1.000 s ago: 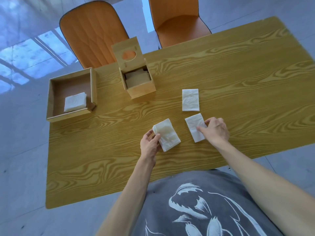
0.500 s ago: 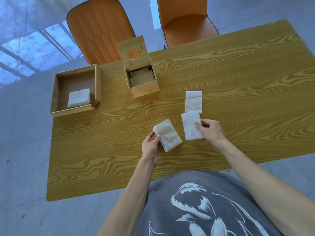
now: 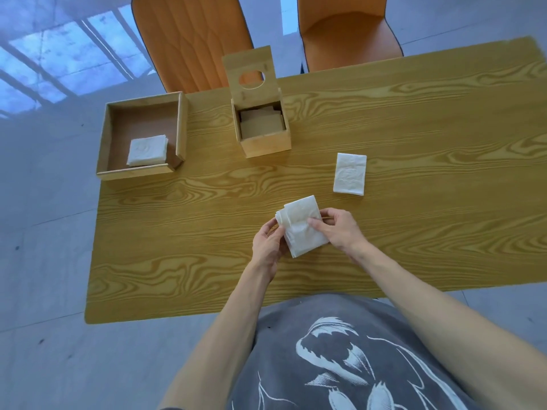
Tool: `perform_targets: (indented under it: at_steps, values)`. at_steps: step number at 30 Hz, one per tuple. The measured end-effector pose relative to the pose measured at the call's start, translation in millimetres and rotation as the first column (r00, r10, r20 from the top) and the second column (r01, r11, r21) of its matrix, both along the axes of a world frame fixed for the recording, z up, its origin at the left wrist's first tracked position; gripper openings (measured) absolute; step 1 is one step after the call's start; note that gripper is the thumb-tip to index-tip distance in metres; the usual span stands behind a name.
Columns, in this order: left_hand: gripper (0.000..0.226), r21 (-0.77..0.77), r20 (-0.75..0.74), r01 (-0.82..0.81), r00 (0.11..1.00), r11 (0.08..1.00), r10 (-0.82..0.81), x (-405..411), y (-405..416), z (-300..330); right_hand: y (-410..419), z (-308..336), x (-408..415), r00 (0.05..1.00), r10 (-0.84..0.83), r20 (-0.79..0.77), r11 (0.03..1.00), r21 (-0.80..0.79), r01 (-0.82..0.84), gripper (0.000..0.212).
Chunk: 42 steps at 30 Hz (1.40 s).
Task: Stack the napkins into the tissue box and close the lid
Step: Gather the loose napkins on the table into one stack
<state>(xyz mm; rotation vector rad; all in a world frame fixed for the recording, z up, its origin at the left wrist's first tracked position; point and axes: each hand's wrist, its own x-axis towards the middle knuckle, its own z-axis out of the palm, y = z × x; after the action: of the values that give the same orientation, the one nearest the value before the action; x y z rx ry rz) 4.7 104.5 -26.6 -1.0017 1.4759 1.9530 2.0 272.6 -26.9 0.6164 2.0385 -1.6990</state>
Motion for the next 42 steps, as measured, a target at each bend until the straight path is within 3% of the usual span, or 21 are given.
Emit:
perform_targets:
  at_steps: [4, 13, 19, 22, 26, 34, 42]
  values:
    - [0.033, 0.01, 0.006, 0.017, 1.0, 1.0, -0.017, -2, -2, 2, -8, -5, -2, 0.999, 0.035, 0.015, 0.997, 0.064, -0.036, 0.025]
    - [0.043, 0.011, -0.019, 0.057, 0.998, 0.998, -0.057, -14, -5, 2, -17, -1, -7, 0.983, 0.182, -0.006, 0.885, 0.438, -0.161, 0.025]
    - [0.048, -0.051, -0.042, 0.106, 0.993, 0.993, -0.108, -36, -3, -3, -16, 3, -16, 0.985, 0.174, 0.009, 0.85, 0.503, -0.155, 0.033]
    - [0.044, -0.058, -0.044, 0.114, 0.992, 0.992, -0.117, -46, -3, -2, -10, 7, -24, 0.993, 0.119, -0.016, 0.847, 0.524, -0.093, 0.04]
    - [0.044, -0.068, -0.027, 0.097, 0.995, 0.993, -0.099, -54, -6, -3, 3, 9, -38, 0.999, -0.027, -0.018, 0.83, 0.556, 0.032, 0.033]
    - [0.044, -0.072, -0.002, 0.066, 0.998, 0.995, -0.067, -64, -15, -3, 17, 14, -69, 0.961, -0.271, -0.049, 0.729, 0.642, 0.238, 0.027]
    - [0.045, -0.071, 0.012, 0.064, 0.998, 0.995, -0.063, -69, -20, -2, 27, 7, -79, 0.908, -0.403, 0.114, 0.686, 0.695, 0.216, 0.06]
